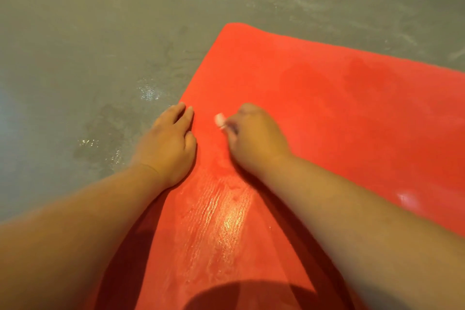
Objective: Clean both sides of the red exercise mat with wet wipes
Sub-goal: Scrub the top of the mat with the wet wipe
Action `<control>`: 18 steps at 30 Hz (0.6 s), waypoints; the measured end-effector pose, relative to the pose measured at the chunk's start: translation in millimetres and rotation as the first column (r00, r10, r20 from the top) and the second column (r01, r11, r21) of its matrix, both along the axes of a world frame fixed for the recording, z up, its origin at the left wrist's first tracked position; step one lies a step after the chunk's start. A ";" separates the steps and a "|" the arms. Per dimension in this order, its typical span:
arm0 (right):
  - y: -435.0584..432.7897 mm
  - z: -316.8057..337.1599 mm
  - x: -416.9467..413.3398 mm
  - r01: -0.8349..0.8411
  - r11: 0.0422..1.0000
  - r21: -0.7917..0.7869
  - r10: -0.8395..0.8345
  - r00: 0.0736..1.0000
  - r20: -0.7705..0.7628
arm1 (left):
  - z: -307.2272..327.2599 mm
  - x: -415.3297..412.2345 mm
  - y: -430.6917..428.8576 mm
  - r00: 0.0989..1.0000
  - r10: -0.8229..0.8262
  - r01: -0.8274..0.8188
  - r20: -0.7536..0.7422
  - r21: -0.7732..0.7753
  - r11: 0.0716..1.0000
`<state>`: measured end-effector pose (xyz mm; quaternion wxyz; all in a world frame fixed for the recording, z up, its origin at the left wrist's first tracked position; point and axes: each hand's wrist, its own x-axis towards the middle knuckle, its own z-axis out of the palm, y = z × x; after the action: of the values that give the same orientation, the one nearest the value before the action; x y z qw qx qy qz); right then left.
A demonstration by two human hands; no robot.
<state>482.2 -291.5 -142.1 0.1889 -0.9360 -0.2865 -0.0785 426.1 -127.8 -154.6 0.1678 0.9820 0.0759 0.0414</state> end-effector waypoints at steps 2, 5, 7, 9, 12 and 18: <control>0.7 1.2 -5.0 -0.177 0.984 -0.005 0.177 0.984 -0.002 | -0.5 0.1 0.2 1.000 0.002 -0.002 -0.001 0.005 1.000; -38.2 3.8 44.0 0.056 0.997 -0.051 -0.056 0.998 -0.008 | 1.7 -1.2 -1.6 1.000 -0.001 0.001 0.017 -0.016 1.000; -67.6 5.8 71.5 0.320 0.943 -0.093 -0.318 0.947 0.041 | 2.9 -2.7 -2.6 1.000 0.000 0.001 0.019 -0.040 0.999; -61.0 5.4 72.7 0.371 0.923 -0.104 -0.367 0.929 0.057 | 3.3 -2.7 -2.2 1.000 0.006 -0.006 0.002 -0.038 0.999; -16.3 1.4 35.2 0.165 0.983 -0.080 -0.165 0.986 0.003 | 4.4 -3.2 -2.9 1.000 0.012 -0.012 -0.020 -0.008 1.000; -24.4 6.2 42.2 -0.085 0.989 -0.119 0.085 0.996 -0.008 | 5.3 -2.6 -3.1 1.000 0.003 -0.003 -0.004 0.006 1.000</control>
<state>524.4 -315.9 -135.9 0.1362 -0.9326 -0.3301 -0.0519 423.5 -130.8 -149.4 0.1648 0.9825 0.0777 0.0399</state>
